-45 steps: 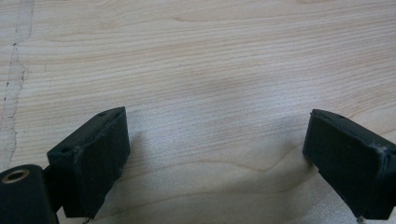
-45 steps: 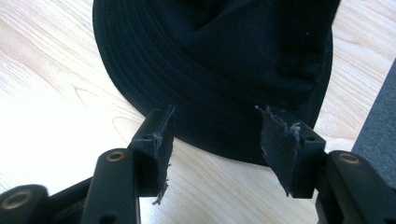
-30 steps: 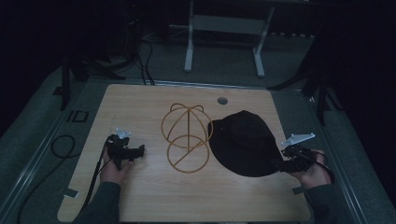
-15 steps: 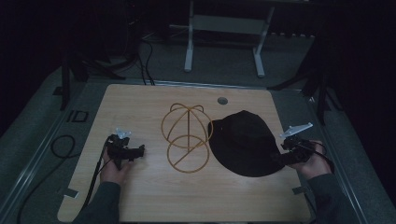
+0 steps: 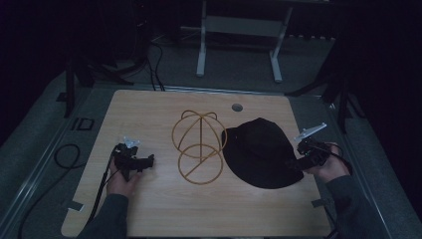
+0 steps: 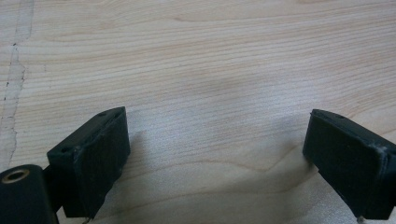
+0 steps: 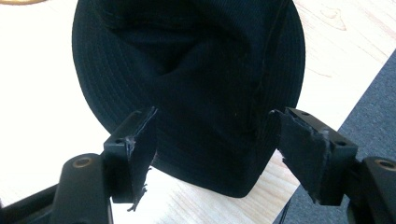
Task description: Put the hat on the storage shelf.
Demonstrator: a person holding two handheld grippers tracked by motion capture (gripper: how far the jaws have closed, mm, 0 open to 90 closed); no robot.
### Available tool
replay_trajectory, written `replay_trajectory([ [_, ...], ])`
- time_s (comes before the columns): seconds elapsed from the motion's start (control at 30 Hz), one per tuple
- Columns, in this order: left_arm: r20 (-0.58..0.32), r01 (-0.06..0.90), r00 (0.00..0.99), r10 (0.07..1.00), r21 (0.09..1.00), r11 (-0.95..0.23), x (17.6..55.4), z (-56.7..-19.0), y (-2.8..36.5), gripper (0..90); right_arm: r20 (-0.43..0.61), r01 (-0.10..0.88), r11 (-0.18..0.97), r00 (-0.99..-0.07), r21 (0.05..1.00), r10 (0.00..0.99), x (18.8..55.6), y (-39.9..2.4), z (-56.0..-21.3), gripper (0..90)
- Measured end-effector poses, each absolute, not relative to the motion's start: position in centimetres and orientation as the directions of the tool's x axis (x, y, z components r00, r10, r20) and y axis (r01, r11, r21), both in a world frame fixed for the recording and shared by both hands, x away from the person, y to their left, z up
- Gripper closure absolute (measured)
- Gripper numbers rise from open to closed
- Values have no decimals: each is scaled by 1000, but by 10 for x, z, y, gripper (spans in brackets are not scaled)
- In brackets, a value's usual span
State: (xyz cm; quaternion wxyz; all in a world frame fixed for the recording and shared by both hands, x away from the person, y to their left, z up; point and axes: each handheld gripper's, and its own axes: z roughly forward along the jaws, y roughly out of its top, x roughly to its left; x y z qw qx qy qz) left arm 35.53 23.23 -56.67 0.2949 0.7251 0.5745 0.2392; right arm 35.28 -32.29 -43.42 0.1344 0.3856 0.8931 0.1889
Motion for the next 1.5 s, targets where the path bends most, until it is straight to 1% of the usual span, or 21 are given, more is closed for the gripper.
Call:
replay_trajectory([
  [0.57,8,692,225,974,703,-166,355,-567,232,75,-87,629,679,-706,379,703,376,-313,-433,296],
  [0.97,8,692,225,974,702,-166,355,-567,232,75,-83,632,693,-715,347,694,393,-305,-433,296],
  [1.1,8,692,226,974,702,-166,355,-567,232,75,-86,636,705,-720,315,688,400,-300,-436,295],
  [1.37,8,692,225,974,702,-166,355,-567,232,75,-72,640,714,-728,284,682,410,-297,-438,291],
  [1.5,8,692,225,974,703,-166,355,-567,232,75,-69,642,720,-732,263,677,413,-297,-440,276],
])
